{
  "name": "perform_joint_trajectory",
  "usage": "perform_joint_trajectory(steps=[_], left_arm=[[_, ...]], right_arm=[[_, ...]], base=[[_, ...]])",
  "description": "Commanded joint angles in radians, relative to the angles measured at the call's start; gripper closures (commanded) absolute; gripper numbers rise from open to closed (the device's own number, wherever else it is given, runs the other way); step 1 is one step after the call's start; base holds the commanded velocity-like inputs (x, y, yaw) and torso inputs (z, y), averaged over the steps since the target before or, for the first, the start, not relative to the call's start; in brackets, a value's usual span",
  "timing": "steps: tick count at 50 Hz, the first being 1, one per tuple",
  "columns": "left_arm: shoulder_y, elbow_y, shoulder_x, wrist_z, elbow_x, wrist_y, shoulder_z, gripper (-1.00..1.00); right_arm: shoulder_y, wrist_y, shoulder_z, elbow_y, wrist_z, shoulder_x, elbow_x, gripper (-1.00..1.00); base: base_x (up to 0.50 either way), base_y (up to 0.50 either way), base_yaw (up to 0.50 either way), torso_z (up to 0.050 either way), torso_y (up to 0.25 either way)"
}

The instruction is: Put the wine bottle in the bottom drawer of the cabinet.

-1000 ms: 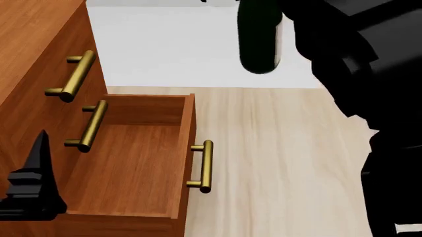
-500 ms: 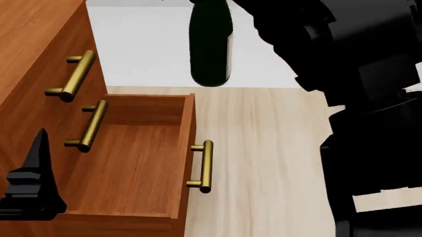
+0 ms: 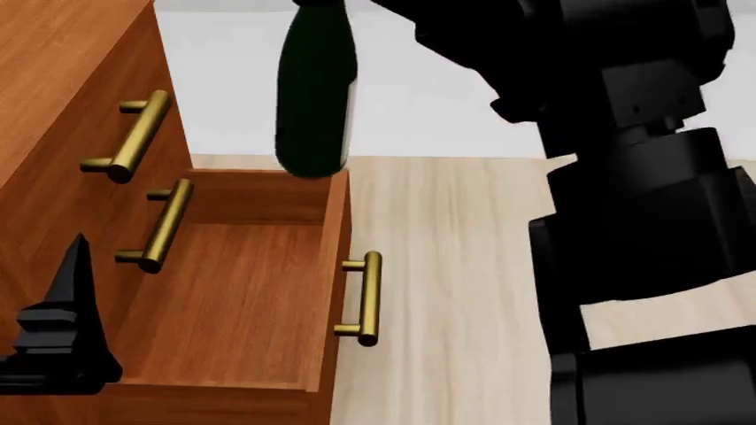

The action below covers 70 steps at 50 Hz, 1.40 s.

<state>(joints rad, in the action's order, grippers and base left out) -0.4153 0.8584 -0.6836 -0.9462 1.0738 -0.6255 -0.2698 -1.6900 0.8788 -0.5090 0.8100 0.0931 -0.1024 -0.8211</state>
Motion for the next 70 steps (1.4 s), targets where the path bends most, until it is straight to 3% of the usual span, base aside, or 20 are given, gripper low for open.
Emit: perform_joint_trajectory(steps=[1,32,42,70], left_arm=[[0.006,-0.013,0.001,0.008,-0.009,0.009,-0.002,-1.0],[0.046,-0.016,-0.016,0.019,-0.017,0.04,0.01,-1.0],[0.051,-0.026,-0.014,0.026,-0.012,0.049,0.011,-1.0],[0.098,-0.035,-0.01,0.059,-0.057,0.106,0.016,-1.0]], right_arm=[[-0.031,-0.01,0.004,0.07,0.054,0.029,0.005,1.0],[-0.048,0.034,-0.065,0.229,0.093,0.1,-0.116,1.0],[-0.084,-0.03,-0.287,0.348,0.104,0.102,-0.381,1.0],[-0.141,-0.074,-0.886,0.376,0.14,0.102,-0.962,1.0]], base=[[0.0,0.0,0.0,0.0,0.0],[0.0,0.0,0.0,0.0,0.001],[0.0,0.0,0.0,0.0,0.0],[0.0,0.0,0.0,0.0,0.001]])
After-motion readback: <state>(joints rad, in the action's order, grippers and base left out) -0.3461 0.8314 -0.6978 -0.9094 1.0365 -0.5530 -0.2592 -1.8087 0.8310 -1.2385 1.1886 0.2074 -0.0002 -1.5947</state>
